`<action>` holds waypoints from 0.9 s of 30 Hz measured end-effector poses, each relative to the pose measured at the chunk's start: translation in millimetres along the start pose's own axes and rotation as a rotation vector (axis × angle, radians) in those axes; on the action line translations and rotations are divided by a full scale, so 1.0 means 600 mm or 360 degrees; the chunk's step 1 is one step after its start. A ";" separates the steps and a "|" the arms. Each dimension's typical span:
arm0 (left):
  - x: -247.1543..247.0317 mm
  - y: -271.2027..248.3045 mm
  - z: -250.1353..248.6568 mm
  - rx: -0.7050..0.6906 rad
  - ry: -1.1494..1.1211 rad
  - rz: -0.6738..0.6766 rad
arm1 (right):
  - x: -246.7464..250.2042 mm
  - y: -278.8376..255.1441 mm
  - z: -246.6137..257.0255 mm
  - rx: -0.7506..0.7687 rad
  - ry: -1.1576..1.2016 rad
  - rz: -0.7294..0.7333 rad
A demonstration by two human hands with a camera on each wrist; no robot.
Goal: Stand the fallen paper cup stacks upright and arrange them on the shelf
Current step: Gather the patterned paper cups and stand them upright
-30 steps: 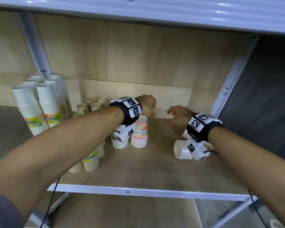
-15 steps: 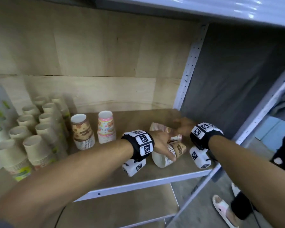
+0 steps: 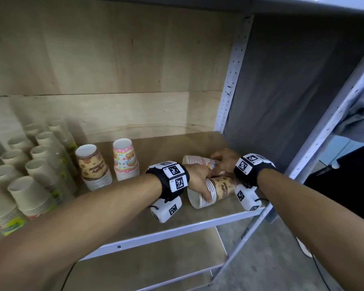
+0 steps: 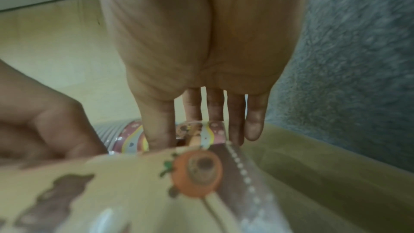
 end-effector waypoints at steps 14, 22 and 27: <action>0.024 -0.047 0.072 0.0124 0.0119 0.0114 | 0.029 -0.012 0.044 -0.0075 -0.0126 -0.0056; 0.028 -0.074 0.147 0.0355 -0.0327 -0.0102 | 0.067 -0.021 0.101 -0.0078 -0.0232 -0.0246; 0.010 -0.055 0.159 0.0315 -0.0612 -0.0424 | 0.064 -0.025 0.142 0.0010 -0.0345 -0.0158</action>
Point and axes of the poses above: each hand's wrist, its own y-axis towards the middle knuckle, its own x-axis out of the back of the hand, z = x × y, the point moved 1 cm from there along y, towards the middle knuckle, and after that the axes turned 8 degrees about z, right-handed, at the moved point
